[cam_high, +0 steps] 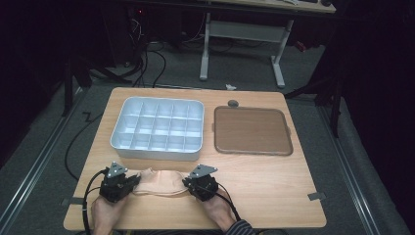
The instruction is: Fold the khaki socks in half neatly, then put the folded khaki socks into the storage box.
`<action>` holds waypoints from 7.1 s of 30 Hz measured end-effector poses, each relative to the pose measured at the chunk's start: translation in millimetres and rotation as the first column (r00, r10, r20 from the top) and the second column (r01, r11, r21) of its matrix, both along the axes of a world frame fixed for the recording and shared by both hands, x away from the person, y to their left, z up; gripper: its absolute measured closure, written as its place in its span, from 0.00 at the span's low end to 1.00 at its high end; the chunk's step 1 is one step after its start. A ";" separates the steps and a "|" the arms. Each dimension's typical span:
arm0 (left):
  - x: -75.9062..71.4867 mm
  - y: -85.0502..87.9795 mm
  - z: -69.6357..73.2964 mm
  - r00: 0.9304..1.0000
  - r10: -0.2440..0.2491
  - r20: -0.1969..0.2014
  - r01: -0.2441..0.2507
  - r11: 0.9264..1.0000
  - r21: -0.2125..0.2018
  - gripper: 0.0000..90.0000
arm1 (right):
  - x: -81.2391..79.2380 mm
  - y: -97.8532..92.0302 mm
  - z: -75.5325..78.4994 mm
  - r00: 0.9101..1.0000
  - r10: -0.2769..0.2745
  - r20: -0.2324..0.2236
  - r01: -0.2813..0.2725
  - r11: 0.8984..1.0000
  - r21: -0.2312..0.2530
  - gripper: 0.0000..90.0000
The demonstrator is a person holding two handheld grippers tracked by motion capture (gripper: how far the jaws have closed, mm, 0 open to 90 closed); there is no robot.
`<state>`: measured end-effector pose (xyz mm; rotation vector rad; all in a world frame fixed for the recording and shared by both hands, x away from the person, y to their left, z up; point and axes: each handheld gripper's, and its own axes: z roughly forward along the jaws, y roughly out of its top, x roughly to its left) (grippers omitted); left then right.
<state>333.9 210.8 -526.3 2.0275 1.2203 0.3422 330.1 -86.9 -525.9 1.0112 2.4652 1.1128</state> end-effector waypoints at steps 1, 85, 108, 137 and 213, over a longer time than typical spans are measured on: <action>-0.2 -0.2 0.3 1.000 -0.001 0.002 0.001 1.000 -0.004 0.94 | -0.3 -0.8 0.7 1.000 -0.003 0.003 0.003 1.000 0.001 0.97; 17.5 -105.1 15.9 0.993 -0.119 0.017 0.120 0.989 -0.088 0.53 | -31.5 -104.6 31.9 0.979 -0.190 0.077 0.186 0.981 0.048 0.89; 16.3 -110.8 1.2 0.994 -0.102 -0.040 0.100 0.994 -0.042 0.60 | -21.0 -44.5 5.3 0.995 -0.094 0.014 0.094 0.995 0.026 0.93; 12.3 -118.1 0.0 0.992 -0.129 -0.014 0.129 0.992 -0.005 0.92 | -25.4 -35.8 -6.4 0.995 -0.095 0.037 0.095 0.995 -0.010 0.93; 8.0 -100.4 36.2 0.978 -0.201 0.051 0.207 0.932 -0.296 0.97 | -18.8 -47.5 23.9 0.990 -0.121 0.074 0.120 0.993 0.011 0.86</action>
